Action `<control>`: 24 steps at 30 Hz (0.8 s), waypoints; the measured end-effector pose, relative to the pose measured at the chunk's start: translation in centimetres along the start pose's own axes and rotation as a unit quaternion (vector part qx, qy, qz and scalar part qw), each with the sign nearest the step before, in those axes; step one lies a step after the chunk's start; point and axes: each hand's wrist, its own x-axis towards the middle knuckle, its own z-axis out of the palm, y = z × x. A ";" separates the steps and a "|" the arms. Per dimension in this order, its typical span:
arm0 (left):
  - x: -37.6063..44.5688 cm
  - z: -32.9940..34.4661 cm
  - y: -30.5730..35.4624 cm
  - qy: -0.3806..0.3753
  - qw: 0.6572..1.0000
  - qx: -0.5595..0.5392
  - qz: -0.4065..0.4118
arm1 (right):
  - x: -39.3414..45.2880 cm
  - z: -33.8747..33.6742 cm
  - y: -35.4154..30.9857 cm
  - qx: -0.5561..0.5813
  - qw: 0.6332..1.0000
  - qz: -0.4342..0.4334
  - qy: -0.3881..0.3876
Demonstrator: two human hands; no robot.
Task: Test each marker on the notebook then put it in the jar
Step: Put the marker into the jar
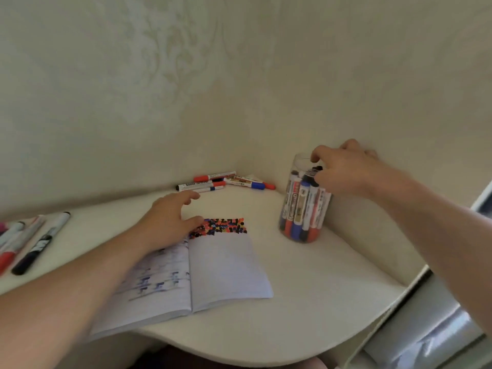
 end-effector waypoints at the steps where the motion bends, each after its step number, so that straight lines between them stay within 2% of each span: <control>1: 0.1 0.2 -0.6 0.001 1.000 0.001 0.002 | -0.1 -0.1 -0.4 -0.014 1.000 0.000 -0.005; 2: 0.1 0.3 -0.9 0.004 1.000 0.003 0.008 | -0.2 -0.1 -0.9 -0.032 0.999 -0.012 0.013; 4: 0.5 0.2 -1.3 0.014 1.000 0.011 0.021 | -1.0 0.3 -2.3 -0.055 0.986 -0.080 0.136; 6: 1.2 -0.1 -1.8 0.023 0.999 0.026 0.022 | -1.5 1.8 -4.6 0.023 0.945 -0.193 0.263; 7: 1.5 -0.3 -2.2 0.026 0.999 0.030 0.013 | -1.3 3.1 -6.0 0.080 0.927 -0.237 0.280; 8: 1.9 -0.5 -2.5 0.030 0.999 0.033 0.004 | -0.9 4.5 -7.6 0.127 0.917 -0.265 0.270; 10: 3.1 -0.6 -3.2 0.033 0.999 0.039 -0.006 | 1.1 7.6 -10.3 0.193 0.920 -0.268 0.209; 14: 5.6 -0.2 -3.1 0.018 0.998 0.056 -0.029 | 5.1 13.4 -12.8 0.314 0.927 -0.174 0.109; 17: 7.1 0.1 -3.4 0.012 0.996 0.075 -0.040 | 6.4 16.4 -13.1 0.380 0.909 -0.125 0.118; 21: 8.0 0.2 -3.5 0.012 0.990 0.141 -0.020 | 7.5 16.3 -12.8 0.469 0.864 -0.129 0.133; 24: 7.8 -0.6 -3.4 0.010 0.990 0.138 -0.009 | 7.7 16.6 -12.6 0.439 0.871 -0.168 0.141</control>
